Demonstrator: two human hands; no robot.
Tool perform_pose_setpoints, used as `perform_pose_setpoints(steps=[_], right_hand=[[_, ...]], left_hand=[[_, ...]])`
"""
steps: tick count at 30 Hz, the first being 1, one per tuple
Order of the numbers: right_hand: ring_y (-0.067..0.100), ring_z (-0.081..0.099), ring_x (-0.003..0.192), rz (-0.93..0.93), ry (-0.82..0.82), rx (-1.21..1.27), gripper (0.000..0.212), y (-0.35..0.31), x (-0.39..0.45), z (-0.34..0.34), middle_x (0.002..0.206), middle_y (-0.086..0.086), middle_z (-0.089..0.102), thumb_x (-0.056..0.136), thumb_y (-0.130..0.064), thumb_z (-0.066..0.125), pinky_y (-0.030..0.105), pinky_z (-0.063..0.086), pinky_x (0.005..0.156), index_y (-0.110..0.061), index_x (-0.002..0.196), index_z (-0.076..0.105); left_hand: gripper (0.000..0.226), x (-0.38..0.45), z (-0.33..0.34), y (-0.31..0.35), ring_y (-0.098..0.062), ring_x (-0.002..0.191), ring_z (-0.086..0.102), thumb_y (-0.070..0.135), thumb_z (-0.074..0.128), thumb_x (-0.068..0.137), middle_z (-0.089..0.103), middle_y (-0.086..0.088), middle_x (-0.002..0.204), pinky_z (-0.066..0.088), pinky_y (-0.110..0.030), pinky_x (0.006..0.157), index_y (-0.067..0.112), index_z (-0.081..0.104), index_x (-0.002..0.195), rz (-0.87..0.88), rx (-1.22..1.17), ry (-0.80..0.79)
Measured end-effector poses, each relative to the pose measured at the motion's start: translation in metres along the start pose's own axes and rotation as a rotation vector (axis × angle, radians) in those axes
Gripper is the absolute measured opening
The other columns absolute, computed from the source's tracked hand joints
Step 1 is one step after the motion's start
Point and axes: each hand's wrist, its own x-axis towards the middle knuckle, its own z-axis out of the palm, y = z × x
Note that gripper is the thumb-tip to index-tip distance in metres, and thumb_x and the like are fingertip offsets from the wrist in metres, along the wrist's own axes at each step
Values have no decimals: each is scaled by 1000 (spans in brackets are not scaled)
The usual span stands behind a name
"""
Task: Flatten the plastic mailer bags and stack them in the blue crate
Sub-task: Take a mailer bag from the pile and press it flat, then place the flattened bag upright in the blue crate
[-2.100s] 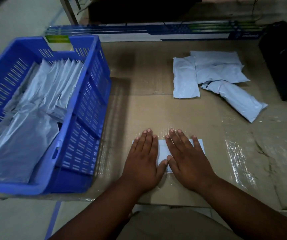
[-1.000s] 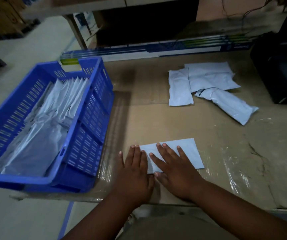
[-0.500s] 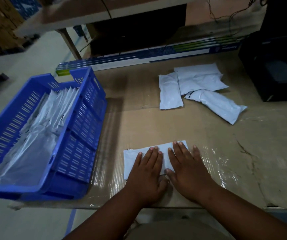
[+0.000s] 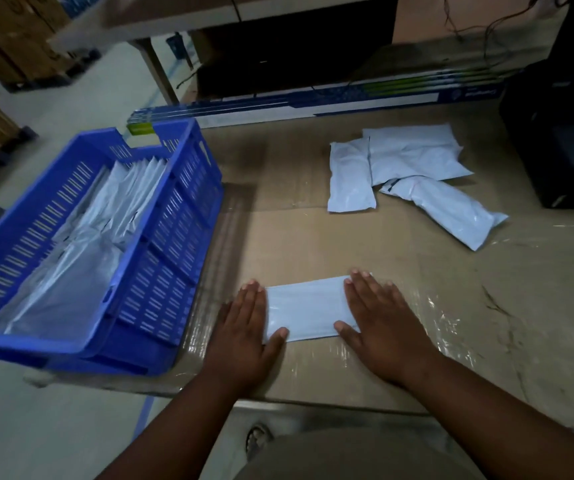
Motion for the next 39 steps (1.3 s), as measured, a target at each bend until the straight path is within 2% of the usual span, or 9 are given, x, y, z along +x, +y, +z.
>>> perform_pose_setpoints(steps=[4, 10, 17, 23, 25, 28, 30, 33, 39], right_hand=[[21, 0, 163, 89, 24, 36, 85, 14, -2, -12, 177, 5, 7, 102, -66, 5, 47, -2, 131, -13, 168, 18], [24, 18, 161, -256, 24, 59, 69, -34, 16, -6, 173, 9, 24, 105, -46, 30, 51, 15, 130, -12, 165, 29], [17, 1, 163, -165, -11, 28, 79, 3, 16, 0, 177, 2, 7, 104, -65, 20, 48, 4, 131, -18, 167, 19], [21, 19, 158, -131, -68, 103, 85, -1, 39, -36, 171, -2, 23, 97, -69, 43, 55, 1, 130, -31, 167, 13], [25, 28, 153, -146, -128, 93, 93, -4, 53, -51, 166, 0, 30, 93, -70, 53, 58, 3, 129, -33, 167, 10], [29, 40, 141, -147, -186, 40, 102, -2, 76, -71, 155, 2, 42, 82, -76, 62, 56, 21, 124, -33, 164, 20], [27, 47, 128, -166, -220, 2, 90, 1, 88, -83, 139, 1, 51, 75, -79, 65, 47, 39, 109, -34, 150, 45], [21, 56, 107, -249, -313, 55, 52, -4, 107, -100, 109, -6, 57, 79, -69, 73, 40, 51, 91, -29, 112, 68], [18, 59, 79, -350, -247, 147, 35, -55, 152, -165, 76, -6, 57, 83, -47, 80, 41, 51, 71, -26, 71, 54]], left_hand=[[94, -5, -11, -11, -14, 161, -12, 78, 14, 99, -9, -2, 176, 5, -46, 131, 15, 3, 169, -111, -30, -69], [68, 25, 1, 48, -25, 160, 21, 43, 42, 109, 21, -13, 173, 29, -54, 125, 6, 28, 164, 207, -137, 101], [103, 26, -18, 9, -18, 162, 12, 87, 8, 92, 11, -3, 175, 19, -47, 129, 17, 19, 168, -59, -34, -139], [123, 77, -79, 22, -27, 139, 47, 75, 78, 69, 48, -3, 155, 42, -44, 112, 29, 18, 166, -148, 5, -306], [107, 92, -93, 28, -24, 130, 54, 68, 85, 65, 57, -1, 145, 45, -38, 102, 29, 41, 154, -166, 60, -371], [48, 105, -110, 30, -19, 105, 62, 52, 88, 73, 68, 3, 116, 42, -29, 76, 26, 68, 108, -138, 88, -408], [33, 104, -121, 28, -19, 92, 62, 46, 87, 75, 66, 3, 97, 41, -29, 69, 25, 66, 87, -118, 56, -424], [29, 94, -144, 22, -18, 89, 61, 44, 85, 77, 60, 4, 91, 40, -28, 68, 26, 65, 86, -135, 56, -392], [37, 70, -226, -9, -21, 99, 67, 47, 84, 79, 71, 0, 101, 52, -32, 80, 21, 76, 102, -270, 99, -258]])
